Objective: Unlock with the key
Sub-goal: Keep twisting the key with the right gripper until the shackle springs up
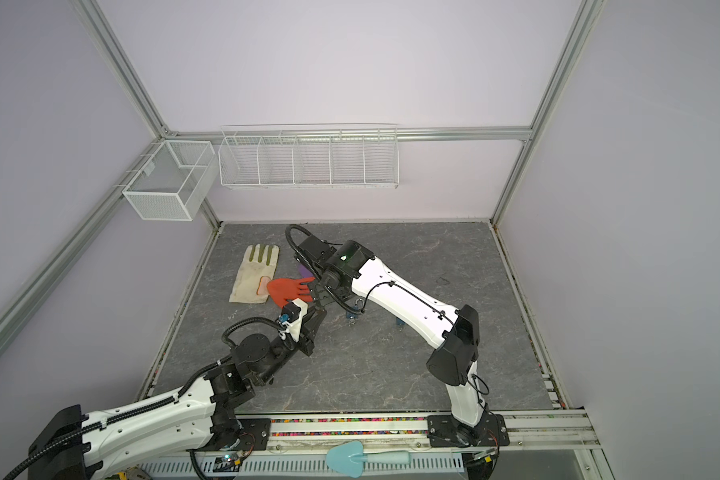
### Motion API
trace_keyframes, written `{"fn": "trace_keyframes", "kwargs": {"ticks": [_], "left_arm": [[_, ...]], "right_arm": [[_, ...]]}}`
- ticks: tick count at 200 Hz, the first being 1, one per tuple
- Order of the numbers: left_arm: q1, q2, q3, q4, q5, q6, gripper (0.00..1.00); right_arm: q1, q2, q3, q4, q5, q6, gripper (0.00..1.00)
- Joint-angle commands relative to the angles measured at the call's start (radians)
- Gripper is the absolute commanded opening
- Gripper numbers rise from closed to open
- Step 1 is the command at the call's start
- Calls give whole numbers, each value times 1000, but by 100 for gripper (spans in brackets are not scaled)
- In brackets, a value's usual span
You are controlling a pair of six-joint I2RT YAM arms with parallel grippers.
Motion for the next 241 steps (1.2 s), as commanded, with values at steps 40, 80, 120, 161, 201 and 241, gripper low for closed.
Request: {"fn": "trace_keyframes", "kwargs": {"ticks": [40, 80, 120, 161, 201, 241], "left_arm": [[-1, -1, 8, 42, 24, 32, 0], [-1, -8, 2, 41, 17, 32, 0], [0, -5, -1, 40, 17, 29, 0], [-1, -16, 2, 42, 8, 22, 0], [-1, 0, 2, 47, -6, 21, 0], [-1, 17, 11, 52, -9, 16, 0]], "right_arm": [[-8, -30, 23, -24, 16, -53, 91], [-21, -60, -11, -17, 22, -51, 92], [-22, -77, -26, -15, 21, -62, 93], [-22, -104, -73, -1, -15, -72, 93], [-25, -166, -128, 36, -27, -72, 93], [-24, -197, -154, 41, -12, -71, 93]]}}
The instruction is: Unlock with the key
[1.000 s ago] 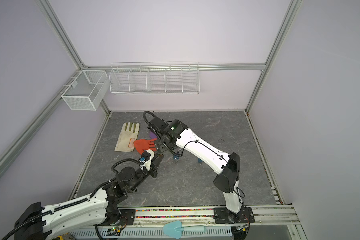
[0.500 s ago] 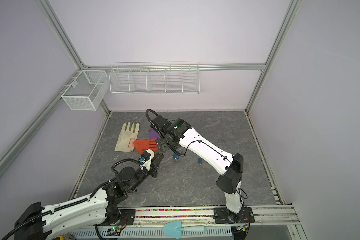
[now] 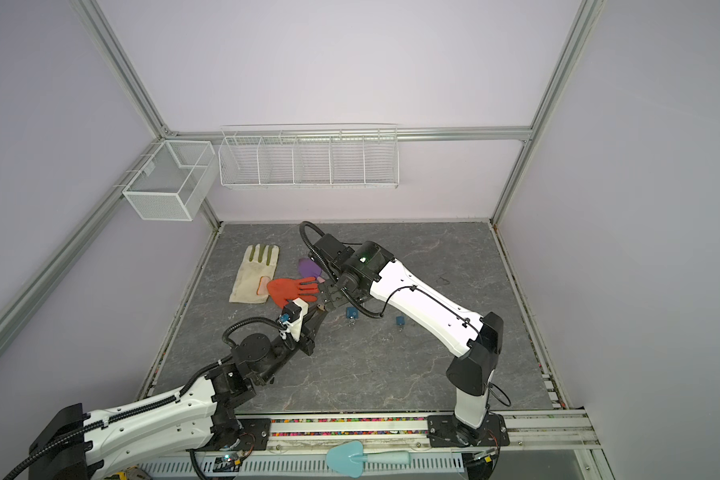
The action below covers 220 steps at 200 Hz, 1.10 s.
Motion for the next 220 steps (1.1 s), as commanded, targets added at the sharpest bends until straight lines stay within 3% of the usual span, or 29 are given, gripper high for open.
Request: {"fn": "trace_keyframes", "kwargs": {"ticks": [1, 56, 185, 220], "left_arm": [[-1, 8, 11, 36, -12, 12, 0], [-1, 21, 23, 32, -20, -5, 0], [-1, 20, 33, 29, -41, -17, 0], [-1, 23, 35, 16, -58, -31, 0]], "right_arm": [[-6, -45, -24, 18, 0, -12, 93], [19, -165, -184, 188, -101, -90, 93], [24, -123, -203, 166, -17, -115, 93], [23, -173, -204, 205, -96, -121, 93]]}}
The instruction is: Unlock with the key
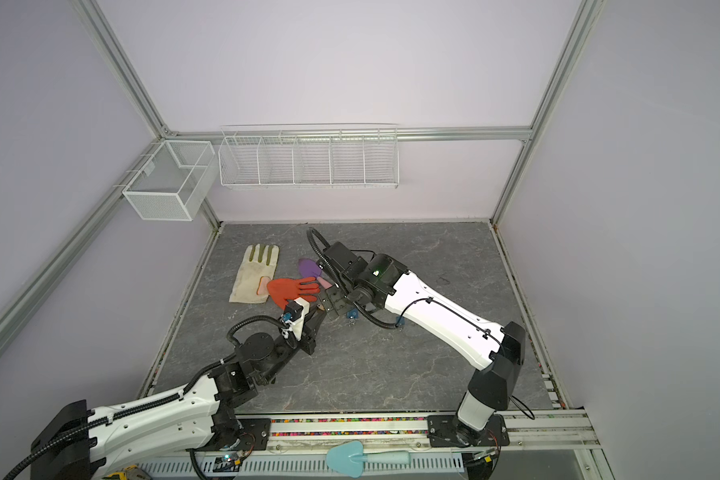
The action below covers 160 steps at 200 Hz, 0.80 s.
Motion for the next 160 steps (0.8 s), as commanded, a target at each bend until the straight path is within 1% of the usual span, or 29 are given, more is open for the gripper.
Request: {"fn": "trace_keyframes", "kwargs": {"ticks": [1, 17, 37, 59, 77, 91, 100, 123, 136, 160], "left_arm": [[-1, -2, 36, 14, -28, -19, 0], [-1, -13, 52, -44, -41, -61, 0], [-1, -13, 68, -153, -51, -184, 0], [-1, 1, 115, -364, -43, -363, 0], [-1, 12, 141, -522, -35, -535, 0], [-1, 27, 154, -639, -22, -674, 0], [-1, 45, 163, -699, -6, -732, 0], [-1, 113, 183, -794, 45, -821, 0], [-1, 155, 193, -825, 65, -845, 0], [1, 217, 203, -846, 78, -877, 0]], "right_arm": [[1, -42, -6, 25, -46, -19, 93], [-4, -64, -7, 18, -47, -12, 94], [-30, -104, -42, 26, -59, 10, 95], [-69, -147, -129, 50, -55, 39, 96], [-106, -186, -237, 93, -81, 82, 96], [-138, -225, -327, 170, -95, 138, 96], [-158, -246, -383, 209, -116, 173, 96], [-193, -288, -521, 308, -165, 237, 96], [-202, -294, -563, 339, -189, 246, 96], [-220, -278, -603, 354, -187, 250, 96]]}}
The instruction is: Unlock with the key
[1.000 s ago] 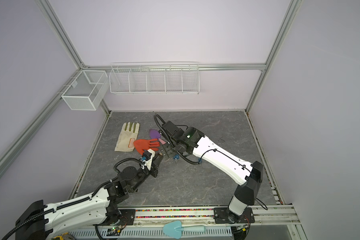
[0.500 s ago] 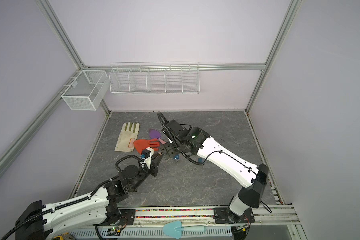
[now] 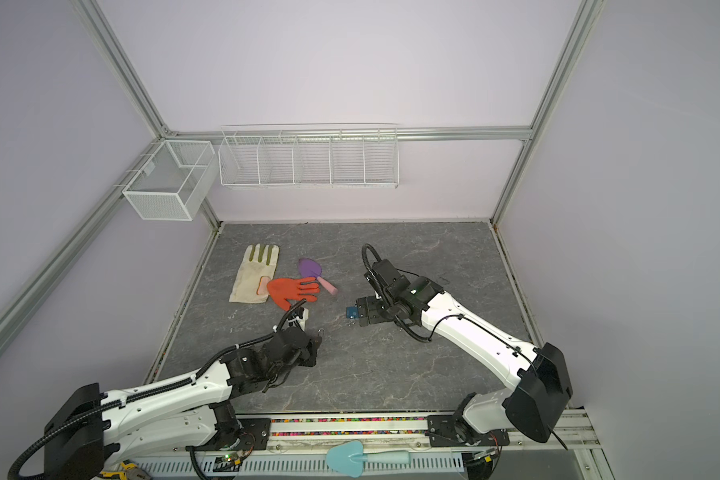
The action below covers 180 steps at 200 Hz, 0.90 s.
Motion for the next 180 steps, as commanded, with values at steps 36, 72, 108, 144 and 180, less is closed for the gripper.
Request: {"fn": "trace_keyframes", "kwargs": {"ticks": [36, 72, 108, 144, 180], "left_arm": [[28, 127, 69, -145, 26, -154, 0], [63, 195, 115, -211, 41, -157, 0], [92, 228, 118, -215, 72, -162, 0], [104, 278, 127, -226, 80, -163, 0], [106, 336, 156, -242, 91, -167, 0]], "right_arm": [[-38, 2, -66, 117, -52, 55, 96], [-56, 19, -73, 119, -64, 46, 96], [-76, 17, -90, 123, -69, 43, 96], [-89, 5, -100, 125, -66, 37, 96], [-104, 1, -110, 120, -63, 32, 96]]}}
